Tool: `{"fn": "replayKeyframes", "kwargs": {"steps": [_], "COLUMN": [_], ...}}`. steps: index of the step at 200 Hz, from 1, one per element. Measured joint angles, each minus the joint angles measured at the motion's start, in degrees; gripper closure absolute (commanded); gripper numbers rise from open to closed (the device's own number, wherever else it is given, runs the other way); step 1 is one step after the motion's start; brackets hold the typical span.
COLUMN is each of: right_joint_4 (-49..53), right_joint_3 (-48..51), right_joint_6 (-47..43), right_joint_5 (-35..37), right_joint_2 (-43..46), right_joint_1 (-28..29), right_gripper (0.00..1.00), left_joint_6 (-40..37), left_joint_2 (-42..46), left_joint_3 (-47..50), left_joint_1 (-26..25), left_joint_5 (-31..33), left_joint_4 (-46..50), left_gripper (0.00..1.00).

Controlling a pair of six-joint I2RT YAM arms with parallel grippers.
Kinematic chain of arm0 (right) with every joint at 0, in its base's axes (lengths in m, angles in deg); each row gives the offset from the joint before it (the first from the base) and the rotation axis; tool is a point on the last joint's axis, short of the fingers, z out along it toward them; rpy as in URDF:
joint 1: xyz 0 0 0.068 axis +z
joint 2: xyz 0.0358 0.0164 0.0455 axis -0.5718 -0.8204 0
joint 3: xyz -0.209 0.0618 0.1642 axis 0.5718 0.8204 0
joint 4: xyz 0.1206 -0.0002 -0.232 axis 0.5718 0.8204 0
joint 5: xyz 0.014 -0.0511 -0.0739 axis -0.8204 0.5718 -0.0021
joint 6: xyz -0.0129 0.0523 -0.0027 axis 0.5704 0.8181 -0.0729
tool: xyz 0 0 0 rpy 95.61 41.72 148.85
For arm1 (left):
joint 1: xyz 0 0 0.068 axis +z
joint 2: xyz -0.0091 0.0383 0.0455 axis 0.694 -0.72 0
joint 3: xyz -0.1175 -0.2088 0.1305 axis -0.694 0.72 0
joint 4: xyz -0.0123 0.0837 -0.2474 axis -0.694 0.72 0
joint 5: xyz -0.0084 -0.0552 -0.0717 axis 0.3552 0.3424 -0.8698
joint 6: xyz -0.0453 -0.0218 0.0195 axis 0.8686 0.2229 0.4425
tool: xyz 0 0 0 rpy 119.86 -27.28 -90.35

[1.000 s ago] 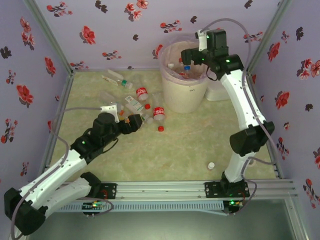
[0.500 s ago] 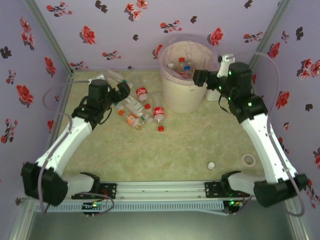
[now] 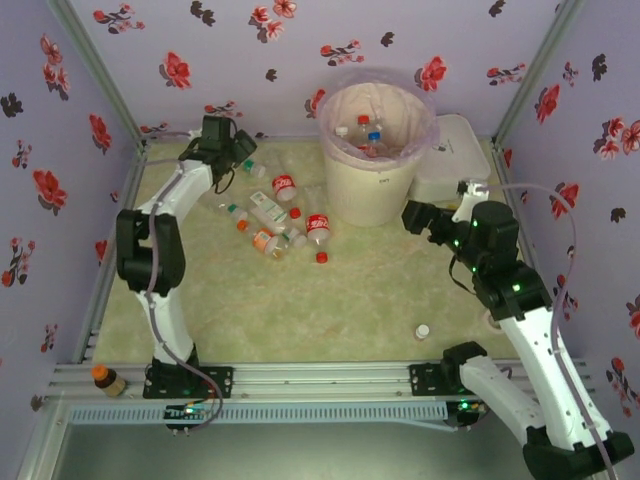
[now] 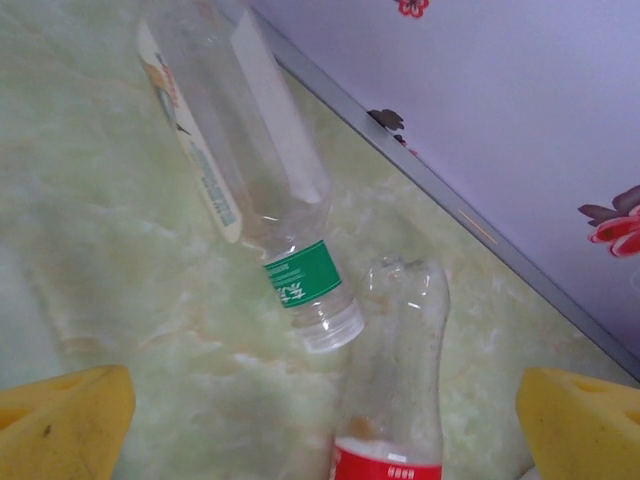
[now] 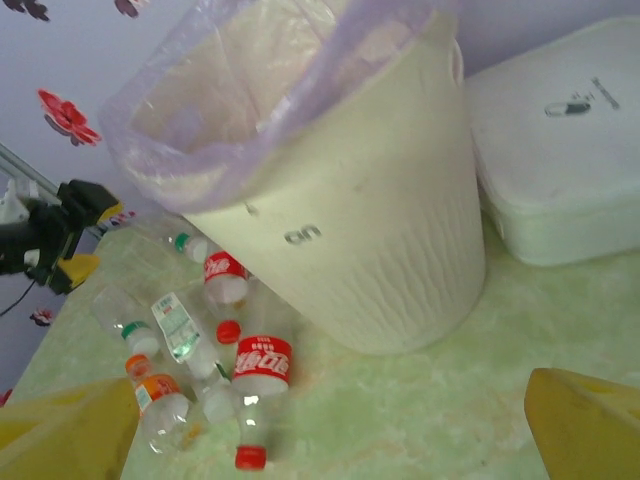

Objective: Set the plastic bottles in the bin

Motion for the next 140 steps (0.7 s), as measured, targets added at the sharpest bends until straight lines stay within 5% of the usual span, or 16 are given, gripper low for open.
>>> {"fn": "replayKeyframes", "kwargs": {"steps": [88,140], "right_joint_4": [4.8,6.6], "right_joint_3": [2.8,2.7], "right_joint_6": [0.9,-0.1], "right_joint_5": [1.5,1.5], "right_joint_2": [2.7,3.0], "right_joint_1": [0.0,0.0], "right_gripper": [0.01,0.01], "left_joint_6": [9.1,9.7], "left_joint_2": [-14.5,-20.0], "left_joint_3": [-12.0,-17.4], "left_joint_1": [-2.0,-2.0], "left_joint_5": [-1.1,-1.2], "left_joint_4": [5.9,6.6], "left_gripper": [0.09,0.23]}}
